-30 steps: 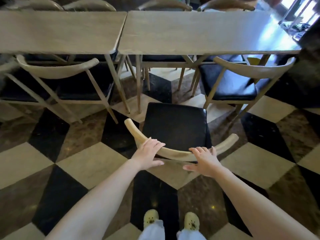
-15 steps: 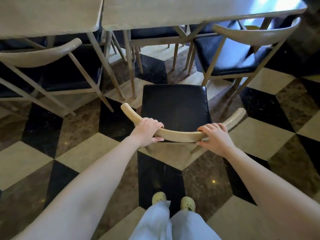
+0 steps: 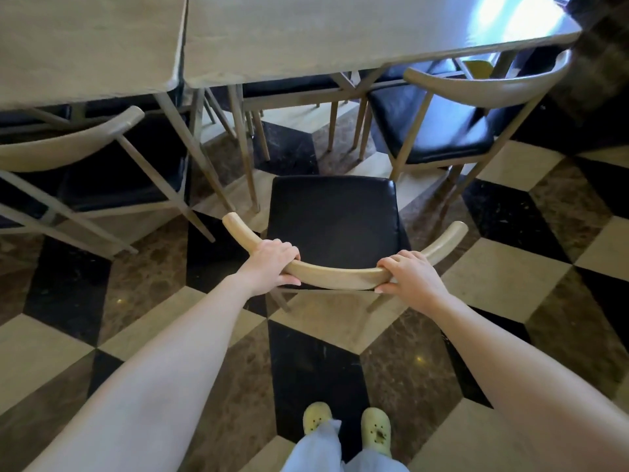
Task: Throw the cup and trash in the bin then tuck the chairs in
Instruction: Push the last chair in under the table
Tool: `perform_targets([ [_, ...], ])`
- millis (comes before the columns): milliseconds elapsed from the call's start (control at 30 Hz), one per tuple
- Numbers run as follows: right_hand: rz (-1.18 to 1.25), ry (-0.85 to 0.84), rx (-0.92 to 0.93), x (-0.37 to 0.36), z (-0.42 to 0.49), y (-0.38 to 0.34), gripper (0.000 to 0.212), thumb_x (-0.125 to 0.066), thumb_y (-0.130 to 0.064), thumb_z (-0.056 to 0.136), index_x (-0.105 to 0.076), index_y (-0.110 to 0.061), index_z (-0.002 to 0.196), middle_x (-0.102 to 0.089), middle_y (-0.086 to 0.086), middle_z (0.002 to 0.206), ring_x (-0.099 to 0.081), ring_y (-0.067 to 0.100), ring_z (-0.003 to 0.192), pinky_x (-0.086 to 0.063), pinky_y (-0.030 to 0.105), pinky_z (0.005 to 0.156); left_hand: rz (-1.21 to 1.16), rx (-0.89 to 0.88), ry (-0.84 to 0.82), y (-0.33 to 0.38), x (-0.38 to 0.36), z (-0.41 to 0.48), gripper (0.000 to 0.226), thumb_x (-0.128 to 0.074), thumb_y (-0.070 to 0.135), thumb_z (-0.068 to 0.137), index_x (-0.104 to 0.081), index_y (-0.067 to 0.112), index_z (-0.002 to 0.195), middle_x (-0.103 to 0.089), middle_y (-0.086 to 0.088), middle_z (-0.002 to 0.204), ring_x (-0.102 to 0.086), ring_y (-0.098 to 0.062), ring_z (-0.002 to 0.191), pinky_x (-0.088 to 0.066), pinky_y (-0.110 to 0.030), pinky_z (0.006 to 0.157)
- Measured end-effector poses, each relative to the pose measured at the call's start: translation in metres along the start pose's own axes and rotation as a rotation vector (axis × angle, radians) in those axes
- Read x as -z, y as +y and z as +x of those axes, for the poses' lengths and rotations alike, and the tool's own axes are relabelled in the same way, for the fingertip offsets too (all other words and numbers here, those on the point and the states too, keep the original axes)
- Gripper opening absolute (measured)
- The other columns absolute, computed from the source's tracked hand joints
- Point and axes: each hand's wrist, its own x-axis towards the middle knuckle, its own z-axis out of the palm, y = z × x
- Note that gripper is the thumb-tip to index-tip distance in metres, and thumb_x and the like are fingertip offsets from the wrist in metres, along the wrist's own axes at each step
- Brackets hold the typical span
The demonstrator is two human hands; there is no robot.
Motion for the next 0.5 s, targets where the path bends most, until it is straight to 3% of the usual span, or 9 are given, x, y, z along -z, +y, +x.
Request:
perform_targets([
  [500,-0.132,-0.012,0.128,0.065,0.129,0.008,0.044,-0.057,-0.048,0.087,-0.056,-0.024,0.124,-0.063,-0.004,0.119,-0.053,0.016,0.113,-0.036,0.031,0.103,-0.112,0.075,0.045,-0.074,0.048,0.074,0.033,-0.069,0.038,0.083,-0.058,0.022,0.110,-0.061,0.003,0.109,-0.053,-0.012,0.100,-0.042,-0.032,0.098],
])
